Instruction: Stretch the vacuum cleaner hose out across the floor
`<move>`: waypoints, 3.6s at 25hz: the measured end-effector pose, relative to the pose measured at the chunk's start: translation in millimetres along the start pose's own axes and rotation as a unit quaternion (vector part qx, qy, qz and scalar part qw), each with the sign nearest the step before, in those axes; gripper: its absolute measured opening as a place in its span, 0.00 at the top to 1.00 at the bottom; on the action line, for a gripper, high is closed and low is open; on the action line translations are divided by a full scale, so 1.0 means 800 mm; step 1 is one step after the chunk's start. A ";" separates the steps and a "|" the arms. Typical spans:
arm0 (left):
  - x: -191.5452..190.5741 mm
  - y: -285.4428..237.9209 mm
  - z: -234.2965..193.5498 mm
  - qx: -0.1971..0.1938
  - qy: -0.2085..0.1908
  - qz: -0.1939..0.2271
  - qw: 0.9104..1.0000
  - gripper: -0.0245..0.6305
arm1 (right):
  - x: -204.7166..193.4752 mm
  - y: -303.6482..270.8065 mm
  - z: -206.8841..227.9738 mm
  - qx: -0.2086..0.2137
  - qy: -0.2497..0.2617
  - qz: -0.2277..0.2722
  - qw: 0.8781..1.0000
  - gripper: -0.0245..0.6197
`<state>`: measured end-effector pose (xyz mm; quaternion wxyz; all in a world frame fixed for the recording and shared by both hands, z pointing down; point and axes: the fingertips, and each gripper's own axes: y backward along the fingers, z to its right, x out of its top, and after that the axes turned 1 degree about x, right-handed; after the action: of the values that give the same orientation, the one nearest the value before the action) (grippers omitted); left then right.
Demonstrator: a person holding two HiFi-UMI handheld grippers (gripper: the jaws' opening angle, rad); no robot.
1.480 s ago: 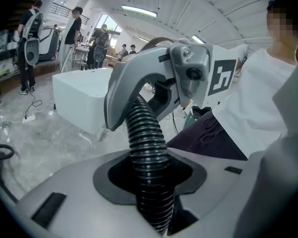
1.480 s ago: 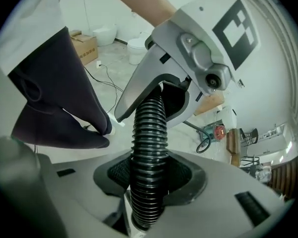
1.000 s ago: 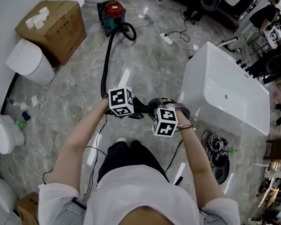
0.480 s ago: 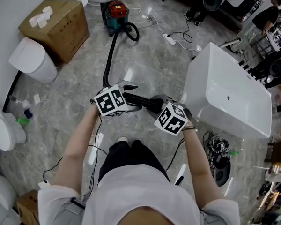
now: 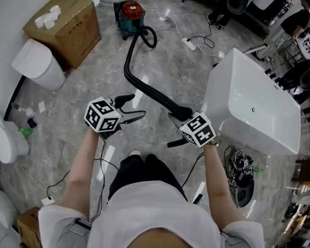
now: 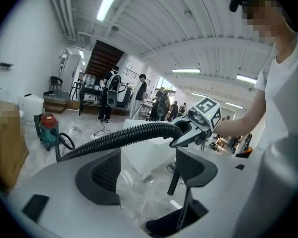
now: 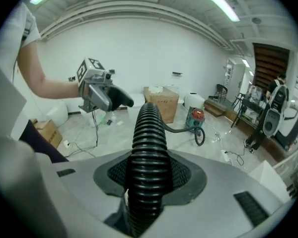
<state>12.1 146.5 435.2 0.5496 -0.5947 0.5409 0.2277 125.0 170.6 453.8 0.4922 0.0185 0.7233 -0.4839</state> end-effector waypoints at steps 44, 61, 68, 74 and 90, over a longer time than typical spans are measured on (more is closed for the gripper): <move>-0.020 -0.008 0.150 -0.157 0.065 0.023 0.985 0.43 | -0.107 -0.038 0.064 -0.060 -0.754 0.271 0.595 0.72; -0.110 -0.005 0.140 -0.109 0.139 -0.013 0.984 0.43 | -0.035 -0.048 0.064 0.026 -0.819 0.330 0.468 0.72; -0.056 0.019 0.048 0.017 0.252 0.158 0.955 0.43 | 0.020 -0.029 0.066 0.087 -0.811 0.350 0.461 0.72; -0.009 0.041 0.023 0.048 0.239 0.239 0.940 0.43 | 0.041 -0.040 0.047 0.123 -0.818 0.340 0.448 0.72; 0.045 0.041 0.019 0.030 0.267 0.314 0.911 0.58 | 0.043 -0.058 0.010 0.170 -0.846 0.333 0.380 0.73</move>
<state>-1.3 152.3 386.5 0.3024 -0.4159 0.8330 0.2042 89.6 125.0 459.7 0.9571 -0.0777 -0.2296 -0.1588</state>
